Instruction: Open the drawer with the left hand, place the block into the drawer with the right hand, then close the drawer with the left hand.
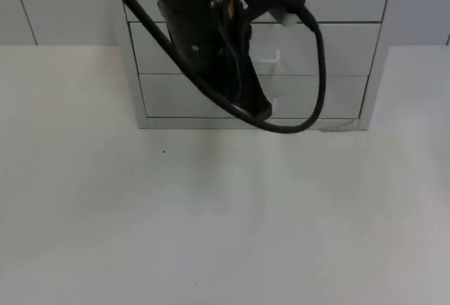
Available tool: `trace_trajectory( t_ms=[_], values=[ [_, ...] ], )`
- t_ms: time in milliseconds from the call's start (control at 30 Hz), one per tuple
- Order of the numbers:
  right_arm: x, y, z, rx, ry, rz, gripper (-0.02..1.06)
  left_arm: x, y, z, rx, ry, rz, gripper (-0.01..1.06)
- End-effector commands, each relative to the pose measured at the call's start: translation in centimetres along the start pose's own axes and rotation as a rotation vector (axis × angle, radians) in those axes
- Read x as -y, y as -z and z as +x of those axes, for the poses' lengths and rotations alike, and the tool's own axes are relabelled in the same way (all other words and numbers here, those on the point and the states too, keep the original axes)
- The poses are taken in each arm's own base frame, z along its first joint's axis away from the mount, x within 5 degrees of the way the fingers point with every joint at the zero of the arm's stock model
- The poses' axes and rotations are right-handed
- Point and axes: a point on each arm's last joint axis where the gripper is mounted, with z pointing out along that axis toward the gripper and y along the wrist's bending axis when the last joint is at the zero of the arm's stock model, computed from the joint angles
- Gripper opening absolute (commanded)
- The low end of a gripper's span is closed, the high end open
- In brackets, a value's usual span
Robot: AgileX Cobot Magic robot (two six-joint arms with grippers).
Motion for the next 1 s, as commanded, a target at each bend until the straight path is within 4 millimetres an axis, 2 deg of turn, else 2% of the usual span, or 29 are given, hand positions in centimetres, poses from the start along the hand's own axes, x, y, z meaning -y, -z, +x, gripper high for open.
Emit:
trace_trajectory(
  t_ms=[0, 100, 167, 267, 300, 467, 500, 567, 700, 733, 833, 933, 967],
  values=[
    [0.1, 0.3, 0.0, 0.016, 0.007, 0.0, 0.85, 0.4, 1.6, 0.0, 0.004, 0.013, 0.056, 0.0],
    [0.1, 0.3, 0.0, 0.016, 0.009, 0.0, 0.85, 0.3, 3.6, 0.1, 0.012, 0.014, 0.078, 0.0],
    [0.1, 0.3, 0.0, 0.016, 0.011, 0.0, 0.85, 0.1, 4.2, 0.1, 0.021, 0.015, 0.075, 0.0],
    [0.0, 0.3, 0.0, 0.017, 0.014, -0.007, 0.85, -1.1, 6.4, 0.5, 0.05, 0.048, 0.056, 0.0],
    [0.0, 0.3, 0.0, 0.017, 0.014, -0.007, 0.85, -1.1, 6.4, 0.5, 0.05, 0.048, 0.056, 0.0],
    [-1.6, 0.3, -0.1, 0.034, 0.108, -0.056, 0.85, -4.0, 8.8, 2.5, 0.101, 0.17, 0.07, 0.0],
    [-1.6, 0.3, -0.1, 0.034, 0.108, -0.056, 0.85, -4.0, 8.8, 2.5, 0.101, 0.17, 0.07, 0.0],
    [-2.6, 0.3, -0.1, 0.039, 0.143, -0.074, 0.85, -5.0, 9.6, 3.6, 0.121, 0.218, 0.087, 0.0],
    [-4.1, 0.4, -0.2, 0.061, 0.192, -0.1, 0.85, -7.6, 11.4, 7.4, 0.161, 0.363, 0.111, 0.0],
    [-4.1, 0.4, -0.2, 0.061, 0.192, -0.1, 0.85, -7.6, 11.4, 7.4, 0.161, 0.363, 0.111, 0.0],
    [-4.4, 0.5, -0.1, 0.065, 0.203, -0.105, 0.85, -8.9, 13.6, 10.6, 0.213, 0.451, 0.085, 0.0],
    [-4.3, 1.8, 0.0, 0.11, 0.196, -0.113, 0.85, -9.9, 16.6, 13.5, 0.299, 0.55, -0.001, 0.0],
    [-4.3, 1.8, 0.0, 0.11, 0.196, -0.113, 0.85, -9.9, 16.6, 13.5, 0.299, 0.55, -0.001, 0.0]
  ],
)
